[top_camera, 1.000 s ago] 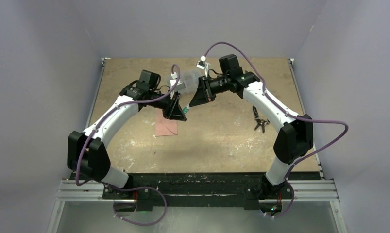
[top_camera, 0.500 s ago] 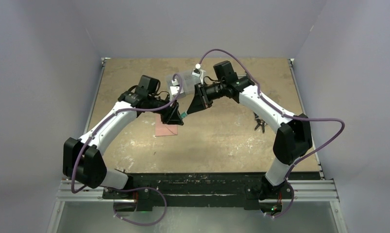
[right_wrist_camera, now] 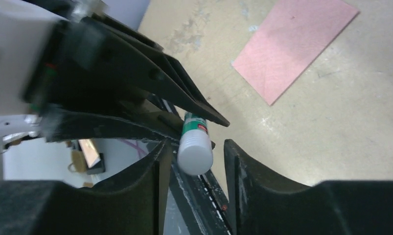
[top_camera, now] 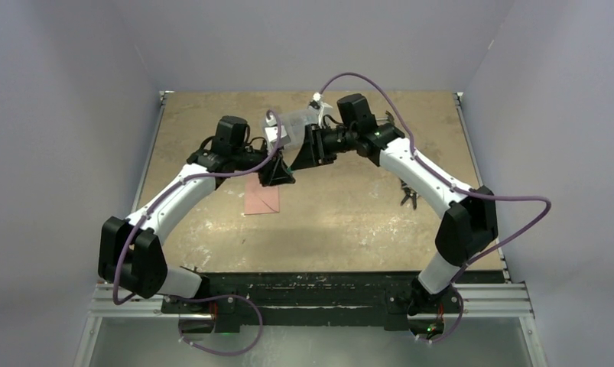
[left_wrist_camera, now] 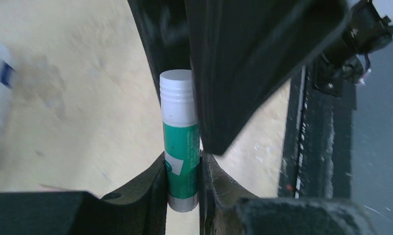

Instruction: Place the letter into the envelope and seal it

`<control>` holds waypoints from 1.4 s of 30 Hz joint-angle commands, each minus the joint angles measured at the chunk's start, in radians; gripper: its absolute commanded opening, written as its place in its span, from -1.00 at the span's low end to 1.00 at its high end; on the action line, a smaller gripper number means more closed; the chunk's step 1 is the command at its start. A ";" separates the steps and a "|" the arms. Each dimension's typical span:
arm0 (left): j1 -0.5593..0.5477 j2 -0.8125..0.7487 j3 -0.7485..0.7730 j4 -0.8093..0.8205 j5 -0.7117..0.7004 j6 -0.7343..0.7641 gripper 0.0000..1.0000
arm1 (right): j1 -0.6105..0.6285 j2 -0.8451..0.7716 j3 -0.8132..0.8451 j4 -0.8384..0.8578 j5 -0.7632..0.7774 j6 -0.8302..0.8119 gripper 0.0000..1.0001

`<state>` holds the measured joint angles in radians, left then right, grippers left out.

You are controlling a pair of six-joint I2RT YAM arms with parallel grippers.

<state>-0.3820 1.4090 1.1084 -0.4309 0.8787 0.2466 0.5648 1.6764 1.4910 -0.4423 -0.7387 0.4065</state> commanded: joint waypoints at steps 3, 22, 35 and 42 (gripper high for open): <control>-0.008 -0.080 -0.058 0.451 0.019 -0.069 -1.00 | 0.047 -0.078 0.089 -0.110 0.286 0.135 0.37; -0.007 -0.103 -0.135 0.564 -0.072 -0.108 -1.00 | 0.028 -0.050 0.295 -0.203 0.415 0.167 0.01; -0.008 -0.090 -0.127 0.580 -0.059 -0.121 -1.00 | 0.028 -0.032 0.268 -0.177 0.339 0.149 -0.62; -0.007 -0.033 -0.070 0.713 -0.114 -0.176 -1.00 | 0.043 -0.015 0.204 -0.216 0.295 0.083 -0.97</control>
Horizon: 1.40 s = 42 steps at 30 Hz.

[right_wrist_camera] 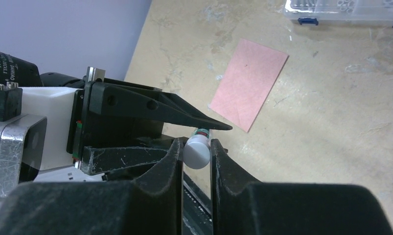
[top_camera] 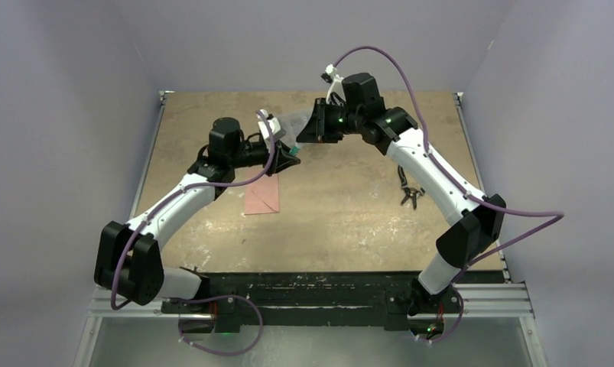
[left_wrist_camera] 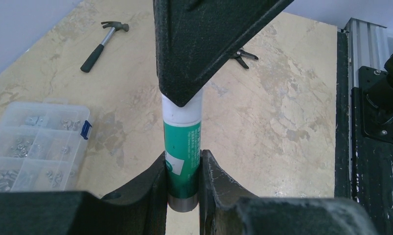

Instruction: Place the letter into the envelope and seal it

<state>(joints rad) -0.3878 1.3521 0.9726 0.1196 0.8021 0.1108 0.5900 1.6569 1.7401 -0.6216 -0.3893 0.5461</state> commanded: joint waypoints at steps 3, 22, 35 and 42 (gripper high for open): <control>-0.002 0.045 0.112 0.182 -0.103 -0.054 -1.00 | 0.047 -0.003 -0.125 -0.037 -0.052 -0.090 -1.00; 0.030 0.066 0.182 0.310 -0.334 -0.226 -1.00 | 0.169 -0.037 -0.570 0.021 0.078 -0.181 -1.00; 0.058 0.088 0.210 0.347 -0.323 -0.285 -1.00 | 0.229 -0.017 -0.680 0.094 0.053 -0.164 -1.00; 0.078 0.113 0.218 0.375 -0.338 -0.344 -1.00 | 0.242 -0.015 -0.681 0.096 0.039 -0.175 -1.00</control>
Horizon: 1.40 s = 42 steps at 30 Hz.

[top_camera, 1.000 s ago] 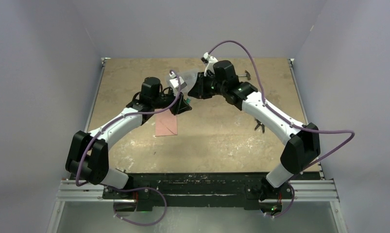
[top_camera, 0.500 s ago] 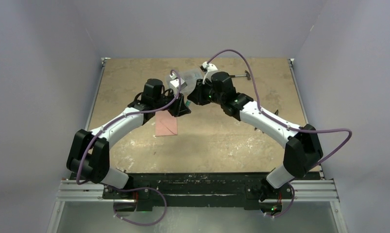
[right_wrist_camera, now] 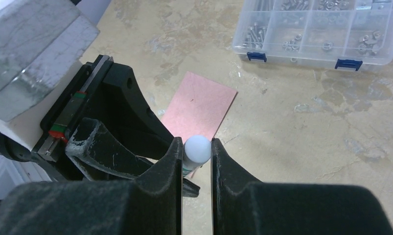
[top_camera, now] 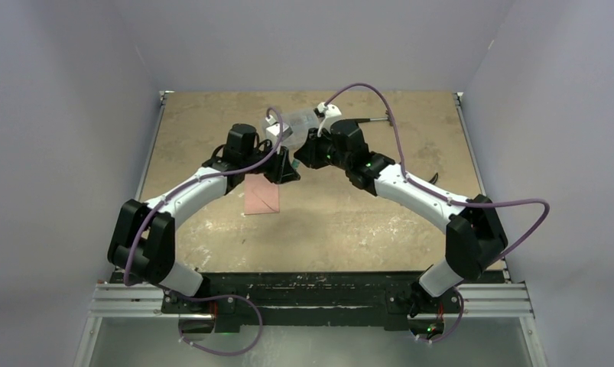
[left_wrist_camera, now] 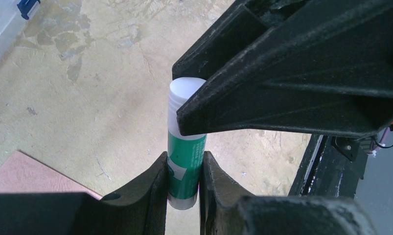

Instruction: Place the letter into the envelope and seal it

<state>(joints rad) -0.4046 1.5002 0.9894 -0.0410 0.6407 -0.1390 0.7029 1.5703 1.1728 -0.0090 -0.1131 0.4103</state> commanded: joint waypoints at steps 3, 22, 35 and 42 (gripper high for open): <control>0.107 -0.012 0.218 0.551 -0.177 -0.144 -1.00 | 0.136 0.086 -0.122 -0.522 -0.235 -0.052 -1.00; 0.141 -0.037 0.045 0.317 0.176 0.039 -1.00 | -0.080 0.082 0.325 -0.476 -0.078 0.168 -1.00; 0.140 -0.033 0.015 0.217 0.251 0.117 -1.00 | -0.152 0.038 0.440 -0.291 -0.155 0.291 0.54; 0.141 -0.034 0.011 0.249 0.282 0.088 -1.00 | -0.151 0.054 0.370 -0.177 -0.237 0.276 0.26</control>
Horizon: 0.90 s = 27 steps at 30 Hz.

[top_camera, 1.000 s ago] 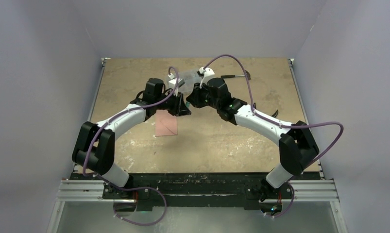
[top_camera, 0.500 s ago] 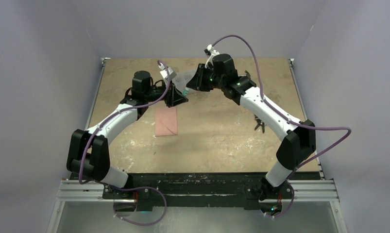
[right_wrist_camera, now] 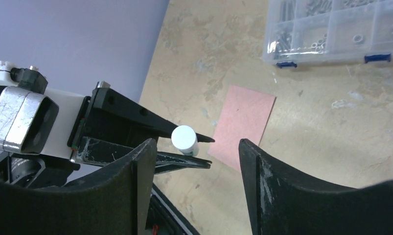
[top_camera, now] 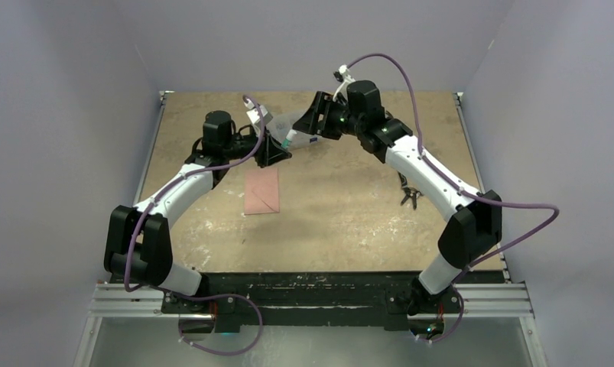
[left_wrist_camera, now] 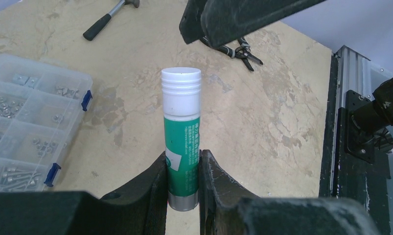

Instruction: Place the letter into the envelope and seal it

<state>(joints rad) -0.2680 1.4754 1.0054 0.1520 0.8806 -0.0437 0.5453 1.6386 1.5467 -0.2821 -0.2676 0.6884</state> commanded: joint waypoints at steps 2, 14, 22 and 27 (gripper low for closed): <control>0.004 -0.013 -0.007 0.060 0.047 -0.007 -1.00 | 0.007 0.003 0.024 0.085 -0.113 -0.004 0.04; 0.003 -0.009 0.009 0.125 0.087 0.039 -1.00 | 0.008 0.059 0.108 -0.166 -0.263 -0.215 -0.50; 0.000 -0.010 0.059 -0.051 0.074 0.238 -1.00 | 0.003 0.015 0.242 -0.244 -0.147 -0.249 -0.20; -0.011 -0.039 0.045 -0.081 0.068 0.316 -1.00 | 0.004 0.057 0.331 -0.337 -0.160 -0.284 0.36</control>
<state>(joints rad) -0.2695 1.4750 1.0195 0.1047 0.9352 0.1547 0.5495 1.7084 1.8011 -0.5430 -0.4362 0.4538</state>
